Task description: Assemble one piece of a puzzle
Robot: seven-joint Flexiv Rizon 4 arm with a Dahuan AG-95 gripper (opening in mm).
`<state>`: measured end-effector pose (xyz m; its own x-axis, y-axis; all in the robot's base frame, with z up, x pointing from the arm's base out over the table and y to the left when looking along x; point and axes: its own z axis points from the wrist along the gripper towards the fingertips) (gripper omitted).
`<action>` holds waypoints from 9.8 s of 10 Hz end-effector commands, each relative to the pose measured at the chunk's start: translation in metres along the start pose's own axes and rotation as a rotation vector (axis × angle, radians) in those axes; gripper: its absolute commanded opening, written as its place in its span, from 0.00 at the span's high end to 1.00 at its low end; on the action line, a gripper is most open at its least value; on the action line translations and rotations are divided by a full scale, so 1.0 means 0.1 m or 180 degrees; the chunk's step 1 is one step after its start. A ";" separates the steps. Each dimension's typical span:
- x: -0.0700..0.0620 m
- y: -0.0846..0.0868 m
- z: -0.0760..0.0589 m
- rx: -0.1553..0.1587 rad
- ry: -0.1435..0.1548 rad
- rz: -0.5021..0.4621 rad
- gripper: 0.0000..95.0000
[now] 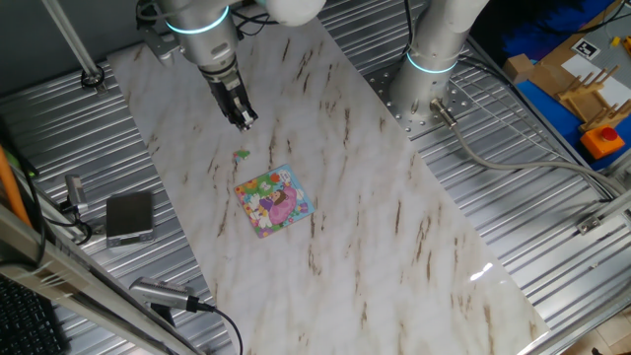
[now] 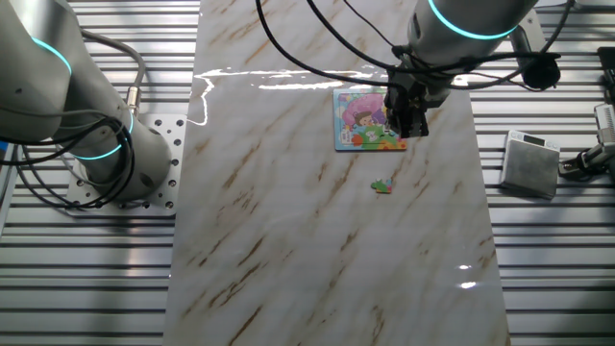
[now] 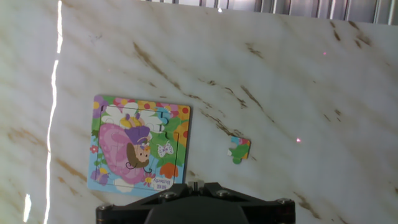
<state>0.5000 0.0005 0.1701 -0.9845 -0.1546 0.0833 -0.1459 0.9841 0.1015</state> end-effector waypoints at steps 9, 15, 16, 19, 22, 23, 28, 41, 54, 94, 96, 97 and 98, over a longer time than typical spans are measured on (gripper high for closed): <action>0.00 0.00 0.00 0.0033 0.0002 0.0052 1.00; 0.00 0.00 0.00 0.0073 0.0002 0.0117 1.00; 0.00 0.00 0.00 0.0073 0.0001 0.0148 1.00; 0.00 0.00 0.00 0.0091 0.0009 0.0154 1.00; 0.00 0.00 0.00 0.0082 0.0041 0.0122 1.00; 0.00 -0.01 0.00 0.0072 0.0039 0.0117 1.00; -0.12 -0.19 -0.03 -0.0004 0.0070 0.0145 1.00; -0.22 -0.47 0.54 -0.0008 -0.0015 -0.0005 1.00; -0.20 -0.49 0.56 0.0086 -0.0167 0.0158 1.00; -0.16 -0.65 1.11 0.0205 -0.0423 0.0439 0.60; -0.16 -0.65 1.11 0.0223 -0.0427 0.0474 0.60; -0.16 -0.65 1.11 0.0226 -0.0438 0.0475 0.60; -0.16 -0.65 1.11 0.0224 -0.0456 0.0497 0.60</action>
<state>0.5147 -0.0511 0.0515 -0.9985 0.0122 -0.0527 0.0106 0.9995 0.0301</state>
